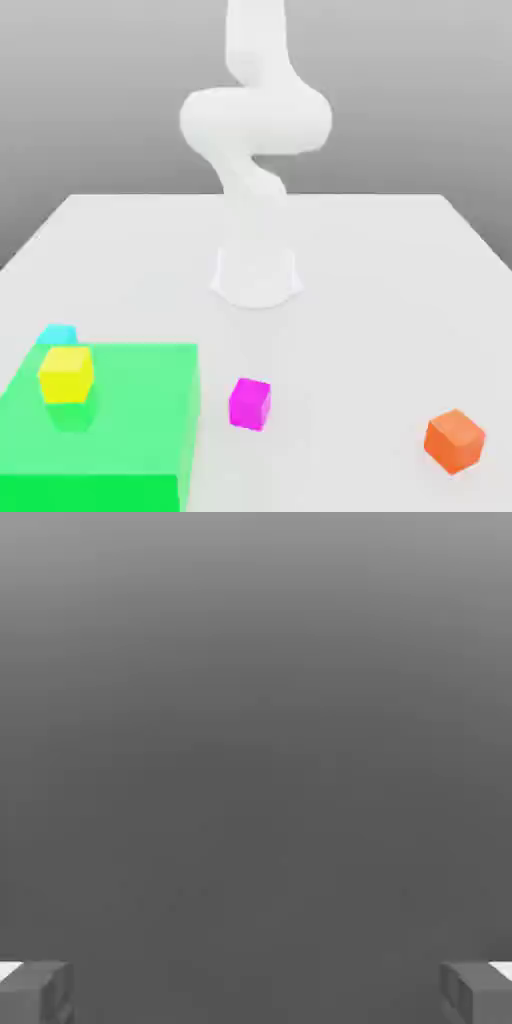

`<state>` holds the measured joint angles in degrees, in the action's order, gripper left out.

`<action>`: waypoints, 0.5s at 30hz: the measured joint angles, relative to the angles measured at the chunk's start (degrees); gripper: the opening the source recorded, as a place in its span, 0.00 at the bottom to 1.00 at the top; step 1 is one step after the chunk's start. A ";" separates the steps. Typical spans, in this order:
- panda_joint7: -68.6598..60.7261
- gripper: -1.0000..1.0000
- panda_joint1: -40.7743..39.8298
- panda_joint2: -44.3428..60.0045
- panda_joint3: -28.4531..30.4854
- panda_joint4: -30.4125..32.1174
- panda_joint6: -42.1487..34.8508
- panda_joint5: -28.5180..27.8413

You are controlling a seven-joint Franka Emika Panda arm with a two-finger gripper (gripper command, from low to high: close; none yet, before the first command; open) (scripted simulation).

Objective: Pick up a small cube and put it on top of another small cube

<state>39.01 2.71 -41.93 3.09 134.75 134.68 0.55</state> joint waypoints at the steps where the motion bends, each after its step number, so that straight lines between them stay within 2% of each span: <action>1: -2.78 0.50 1.39 1.68 1.48 1.28 1.25 -0.01; 15: -41.05 0.50 14.72 24.16 15.03 17.90 17.50 3.12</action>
<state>-2.04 17.43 -17.77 18.12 152.65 152.19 3.67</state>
